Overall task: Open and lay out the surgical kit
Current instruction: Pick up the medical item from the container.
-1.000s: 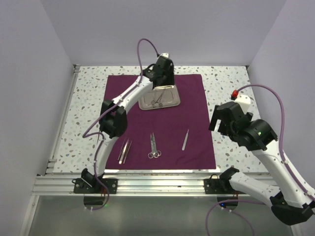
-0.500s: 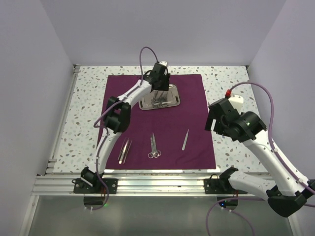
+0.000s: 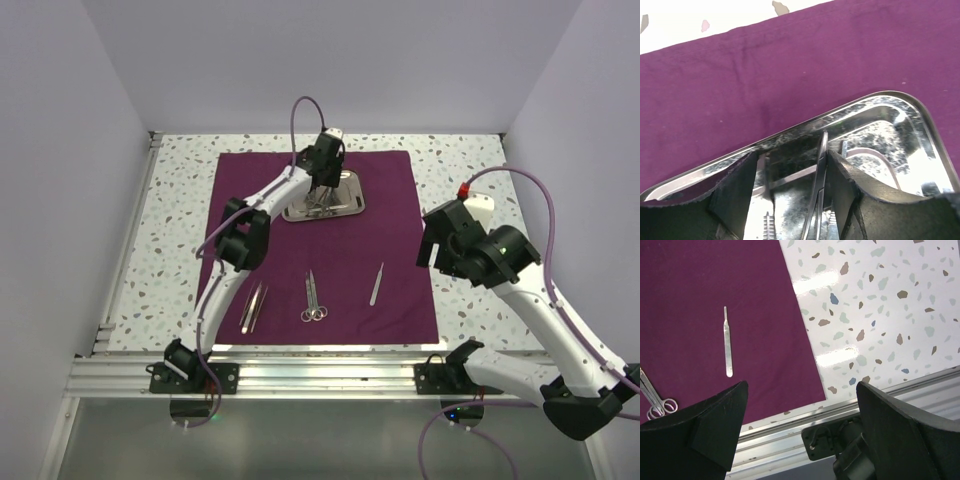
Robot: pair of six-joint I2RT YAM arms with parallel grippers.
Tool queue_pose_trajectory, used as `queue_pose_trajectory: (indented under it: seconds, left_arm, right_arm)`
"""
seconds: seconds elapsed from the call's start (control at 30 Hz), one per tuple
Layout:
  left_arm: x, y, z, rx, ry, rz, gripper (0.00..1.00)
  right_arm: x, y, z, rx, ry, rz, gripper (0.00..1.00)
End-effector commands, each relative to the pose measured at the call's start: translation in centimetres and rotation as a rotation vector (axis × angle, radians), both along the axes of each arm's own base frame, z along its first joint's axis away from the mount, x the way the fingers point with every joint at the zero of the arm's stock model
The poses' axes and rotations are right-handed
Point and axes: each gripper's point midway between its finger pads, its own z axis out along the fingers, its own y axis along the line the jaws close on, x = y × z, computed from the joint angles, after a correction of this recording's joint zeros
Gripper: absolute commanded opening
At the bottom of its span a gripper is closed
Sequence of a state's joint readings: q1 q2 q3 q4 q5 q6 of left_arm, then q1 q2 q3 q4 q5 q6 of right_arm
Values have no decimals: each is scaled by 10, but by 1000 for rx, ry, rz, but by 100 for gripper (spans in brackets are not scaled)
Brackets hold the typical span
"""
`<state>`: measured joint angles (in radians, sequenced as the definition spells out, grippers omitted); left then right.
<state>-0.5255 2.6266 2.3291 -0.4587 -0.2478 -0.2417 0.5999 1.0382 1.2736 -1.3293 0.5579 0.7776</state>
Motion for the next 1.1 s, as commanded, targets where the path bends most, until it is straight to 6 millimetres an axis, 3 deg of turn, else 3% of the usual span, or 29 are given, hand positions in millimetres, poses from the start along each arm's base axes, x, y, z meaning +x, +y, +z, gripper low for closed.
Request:
queue_pose_trajectory:
  seconds: [0.0, 0.2, 0.57, 0.73, 0.83, 0.93, 1.07]
  left_arm:
    - [-10, 28, -36, 145, 73, 27, 62]
    - [-23, 54, -40, 200, 136, 69, 45]
    - [-44, 52, -65, 167, 245, 40, 4]
    - [-47, 50, -71, 149, 270, 27, 0]
    - [-44, 48, -56, 125, 250, 29, 0]
    - [-35, 40, -18, 53, 193, 24, 0]
    - [-23, 29, 51, -51, 89, 17, 0]
  right_arm:
    - [2, -1, 11, 17, -42, -11, 93]
    - [5, 1, 12, 17, -53, 9, 93]
    - [7, 4, 9, 27, -57, 27, 93]
    - [5, 3, 10, 27, -58, 30, 93]
    - [5, 3, 11, 34, -65, 29, 93]
    - [5, 4, 12, 42, -73, 29, 93]
    - [6, 6, 13, 58, -84, 34, 93]
